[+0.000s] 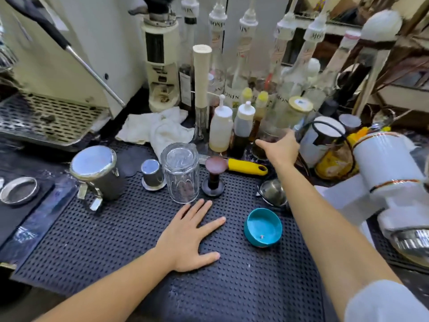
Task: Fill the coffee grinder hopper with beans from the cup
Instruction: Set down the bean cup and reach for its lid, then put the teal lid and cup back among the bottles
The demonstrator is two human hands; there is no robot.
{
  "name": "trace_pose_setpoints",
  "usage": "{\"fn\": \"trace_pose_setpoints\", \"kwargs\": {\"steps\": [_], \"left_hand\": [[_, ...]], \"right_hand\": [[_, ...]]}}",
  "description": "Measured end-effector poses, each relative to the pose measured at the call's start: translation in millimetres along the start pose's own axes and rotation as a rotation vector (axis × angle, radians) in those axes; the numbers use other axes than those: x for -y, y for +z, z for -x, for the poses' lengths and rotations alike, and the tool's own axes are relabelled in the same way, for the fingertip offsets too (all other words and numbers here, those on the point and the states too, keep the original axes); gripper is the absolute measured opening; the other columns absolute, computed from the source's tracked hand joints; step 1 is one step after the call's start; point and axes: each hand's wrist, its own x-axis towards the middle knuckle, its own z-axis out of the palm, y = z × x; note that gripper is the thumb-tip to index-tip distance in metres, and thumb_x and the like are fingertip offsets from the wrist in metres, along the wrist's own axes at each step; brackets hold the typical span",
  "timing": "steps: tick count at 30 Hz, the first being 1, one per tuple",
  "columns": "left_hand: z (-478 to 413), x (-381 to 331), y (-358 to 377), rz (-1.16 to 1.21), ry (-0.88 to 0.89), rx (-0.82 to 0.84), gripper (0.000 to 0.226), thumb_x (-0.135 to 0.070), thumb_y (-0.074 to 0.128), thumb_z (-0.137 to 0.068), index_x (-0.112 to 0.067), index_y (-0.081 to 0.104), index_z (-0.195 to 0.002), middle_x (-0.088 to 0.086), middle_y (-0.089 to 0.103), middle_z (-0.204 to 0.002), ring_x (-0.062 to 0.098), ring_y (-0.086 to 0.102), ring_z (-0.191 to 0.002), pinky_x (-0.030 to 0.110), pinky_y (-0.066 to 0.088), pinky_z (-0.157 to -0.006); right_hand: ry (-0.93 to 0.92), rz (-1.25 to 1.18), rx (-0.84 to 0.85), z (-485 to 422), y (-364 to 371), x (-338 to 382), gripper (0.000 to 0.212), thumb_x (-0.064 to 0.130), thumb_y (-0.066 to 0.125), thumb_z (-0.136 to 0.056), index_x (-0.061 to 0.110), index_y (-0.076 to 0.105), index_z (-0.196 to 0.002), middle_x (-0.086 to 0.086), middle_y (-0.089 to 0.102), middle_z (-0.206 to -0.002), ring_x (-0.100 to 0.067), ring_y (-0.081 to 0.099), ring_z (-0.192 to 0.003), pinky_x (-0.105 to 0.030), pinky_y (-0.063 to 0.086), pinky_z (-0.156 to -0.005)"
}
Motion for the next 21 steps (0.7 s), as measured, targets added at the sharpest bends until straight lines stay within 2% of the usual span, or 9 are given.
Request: {"fn": "trace_pose_setpoints", "kwargs": {"steps": [4, 8, 11, 14, 16, 18, 21], "left_hand": [[0, 1, 0, 0.012, -0.002, -0.022, 0.078, -0.085, 0.023, -0.076, -0.055, -0.009, -0.14, -0.002, -0.015, -0.156, 0.017, -0.024, -0.141, 0.036, -0.019, -0.111], [0, 2, 1, 0.016, 0.001, -0.042, 0.078, -0.083, 0.026, -0.077, -0.054, -0.004, -0.142, 0.0, -0.008, -0.157, 0.018, -0.017, -0.143, 0.037, -0.014, -0.112], [1, 2, -2, 0.01, 0.003, -0.024, 0.077, -0.083, 0.024, -0.077, -0.053, -0.006, -0.142, 0.0, -0.009, -0.158, 0.016, -0.018, -0.142, 0.038, -0.013, -0.113], [0, -9, -6, 0.02, -0.042, -0.003, 0.08, -0.08, 0.029, -0.075, -0.047, 0.005, -0.145, 0.004, -0.004, -0.16, 0.018, -0.014, -0.143, 0.039, -0.012, -0.113], [-6, -28, -9, 0.08, -0.105, -0.04, 0.088, -0.079, 0.035, -0.071, -0.035, 0.019, -0.146, 0.006, 0.009, -0.159, 0.02, -0.003, -0.145, 0.041, -0.009, -0.115], [-16, -60, -9, 0.135, -0.126, -0.124, 0.103, -0.083, 0.041, -0.064, -0.028, 0.016, -0.147, 0.001, 0.021, -0.156, 0.016, 0.009, -0.144, 0.042, -0.005, -0.116], [-31, -97, -7, 0.338, -0.222, -0.179, 0.12, -0.083, 0.056, -0.052, -0.033, 0.002, -0.147, -0.01, 0.026, -0.153, 0.009, 0.015, -0.142, 0.043, -0.001, -0.116]], "right_hand": [[0.042, 0.065, -0.014, -7, 12, -4, 0.084, 0.049, 0.084, -0.056, 0.013, 0.048, -0.123, -0.011, 0.062, -0.12, -0.031, 0.058, -0.11, -0.039, 0.05, -0.083], [0.078, 0.12, 0.014, -4, 12, 0, 0.082, 0.046, 0.085, -0.058, 0.007, 0.048, -0.119, -0.016, 0.061, -0.119, -0.035, 0.057, -0.109, -0.042, 0.05, -0.081], [0.12, 0.163, 0.079, 9, -1, 0, 0.063, 0.044, 0.081, -0.065, 0.003, 0.057, -0.106, -0.017, 0.065, -0.107, -0.035, 0.06, -0.102, -0.038, 0.048, -0.073], [0.007, 0.044, 0.139, 43, -33, -9, 0.032, 0.038, 0.069, -0.073, 0.009, 0.068, -0.087, -0.01, 0.07, -0.082, -0.032, 0.062, -0.089, -0.032, 0.044, -0.069], [-0.088, -0.027, 0.143, 79, -56, -24, 0.03, 0.032, 0.066, -0.077, 0.013, 0.069, -0.099, -0.008, 0.073, -0.093, -0.026, 0.063, -0.092, -0.03, 0.045, -0.079], [-0.192, -0.076, 0.117, 124, -81, -48, 0.023, 0.028, 0.063, -0.081, 0.019, 0.067, -0.101, -0.006, 0.073, -0.094, -0.023, 0.065, -0.087, -0.032, 0.049, -0.078], [-0.297, 0.039, 0.01, 178, -100, -95, 0.017, 0.013, 0.066, -0.077, 0.018, 0.067, -0.093, -0.002, 0.071, -0.088, -0.022, 0.066, -0.08, -0.029, 0.05, -0.071]]}}
